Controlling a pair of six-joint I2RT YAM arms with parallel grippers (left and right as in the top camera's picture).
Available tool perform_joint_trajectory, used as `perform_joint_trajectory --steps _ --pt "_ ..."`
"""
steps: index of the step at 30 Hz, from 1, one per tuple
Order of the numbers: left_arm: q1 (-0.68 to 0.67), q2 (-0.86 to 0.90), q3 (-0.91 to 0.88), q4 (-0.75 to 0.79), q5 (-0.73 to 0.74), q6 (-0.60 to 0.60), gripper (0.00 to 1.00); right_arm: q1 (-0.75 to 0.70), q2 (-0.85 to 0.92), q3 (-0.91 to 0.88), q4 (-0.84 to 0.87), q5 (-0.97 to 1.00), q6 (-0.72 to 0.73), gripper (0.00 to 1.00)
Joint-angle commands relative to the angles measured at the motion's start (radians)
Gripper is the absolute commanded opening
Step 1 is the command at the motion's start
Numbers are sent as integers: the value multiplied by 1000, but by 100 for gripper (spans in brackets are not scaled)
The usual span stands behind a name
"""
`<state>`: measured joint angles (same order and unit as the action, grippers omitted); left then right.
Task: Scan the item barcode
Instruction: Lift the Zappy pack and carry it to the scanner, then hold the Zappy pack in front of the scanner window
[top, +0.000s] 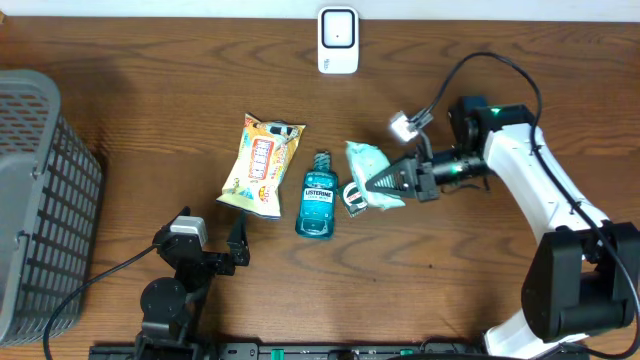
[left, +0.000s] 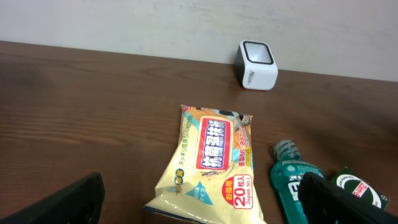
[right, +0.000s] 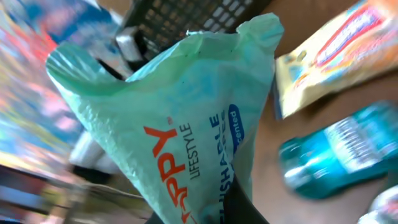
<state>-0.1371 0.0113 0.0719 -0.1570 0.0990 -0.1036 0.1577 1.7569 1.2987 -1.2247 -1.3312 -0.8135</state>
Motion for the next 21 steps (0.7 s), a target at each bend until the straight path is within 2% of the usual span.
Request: perform_joint_trajectory --steps 1,3,5,7,17,21 --pt "4 0 -16 -26 6 10 98 60 -10 11 198 86 155 1" --pt "4 0 -16 -26 6 10 98 97 -10 11 367 204 328 1" --pt "4 0 -16 -26 6 10 98 145 -10 11 535 407 538 1" --pt "4 0 -16 -26 6 10 98 192 -10 11 657 603 653 1" --pt "4 0 -16 -26 6 10 98 323 27 11 1090 1218 735 1" --pt "4 0 -16 -26 6 10 98 320 111 47 1217 1306 735 1"
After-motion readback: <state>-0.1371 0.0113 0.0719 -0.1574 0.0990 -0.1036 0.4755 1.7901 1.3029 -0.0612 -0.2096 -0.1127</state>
